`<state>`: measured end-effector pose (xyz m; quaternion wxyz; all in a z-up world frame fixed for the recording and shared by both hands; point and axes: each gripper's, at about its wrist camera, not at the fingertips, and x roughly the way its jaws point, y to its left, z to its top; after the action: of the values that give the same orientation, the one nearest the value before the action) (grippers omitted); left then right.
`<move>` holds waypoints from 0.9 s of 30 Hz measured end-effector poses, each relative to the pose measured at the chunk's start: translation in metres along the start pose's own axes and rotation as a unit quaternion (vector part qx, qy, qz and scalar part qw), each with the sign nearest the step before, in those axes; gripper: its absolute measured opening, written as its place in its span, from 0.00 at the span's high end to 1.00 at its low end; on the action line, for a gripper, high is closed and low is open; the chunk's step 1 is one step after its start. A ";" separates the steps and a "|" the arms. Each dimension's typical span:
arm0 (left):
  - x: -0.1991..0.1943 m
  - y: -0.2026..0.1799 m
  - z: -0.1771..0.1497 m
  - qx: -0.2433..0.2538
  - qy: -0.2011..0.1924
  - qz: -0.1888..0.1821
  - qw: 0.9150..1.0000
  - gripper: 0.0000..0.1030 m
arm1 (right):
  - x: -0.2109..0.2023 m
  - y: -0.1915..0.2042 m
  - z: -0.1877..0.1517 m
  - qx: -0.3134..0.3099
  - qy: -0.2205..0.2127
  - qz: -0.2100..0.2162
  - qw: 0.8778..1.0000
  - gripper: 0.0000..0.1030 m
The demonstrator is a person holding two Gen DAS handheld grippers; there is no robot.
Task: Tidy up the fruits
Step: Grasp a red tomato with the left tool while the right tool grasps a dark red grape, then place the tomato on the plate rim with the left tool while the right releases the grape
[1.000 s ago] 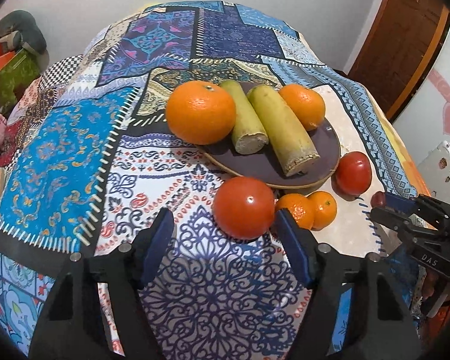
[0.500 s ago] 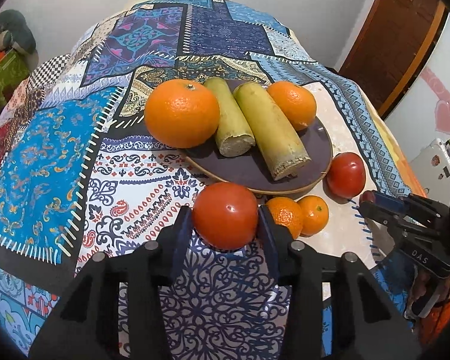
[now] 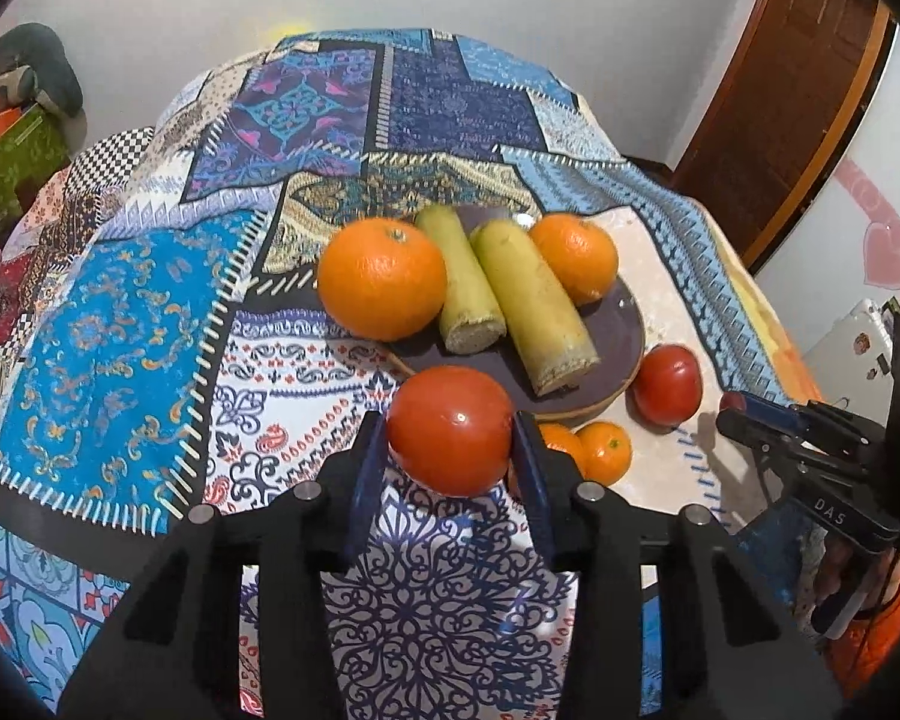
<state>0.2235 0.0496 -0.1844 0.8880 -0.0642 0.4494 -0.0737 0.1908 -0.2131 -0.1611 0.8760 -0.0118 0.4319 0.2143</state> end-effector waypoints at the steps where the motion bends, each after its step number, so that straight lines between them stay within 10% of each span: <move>1: -0.001 -0.001 0.002 0.000 -0.003 -0.001 1.000 0.59 | -0.001 0.000 0.002 0.000 -0.003 0.000 1.000 0.79; 27: 0.034 -0.016 0.023 0.022 0.006 0.003 1.000 0.59 | 0.046 0.037 0.048 -0.049 -0.001 0.034 0.998 0.79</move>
<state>0.2603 0.0283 -0.1945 0.8865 -0.0432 0.4535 -0.0811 0.2372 -0.1531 -0.1599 0.8673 -0.0395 0.4199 0.2643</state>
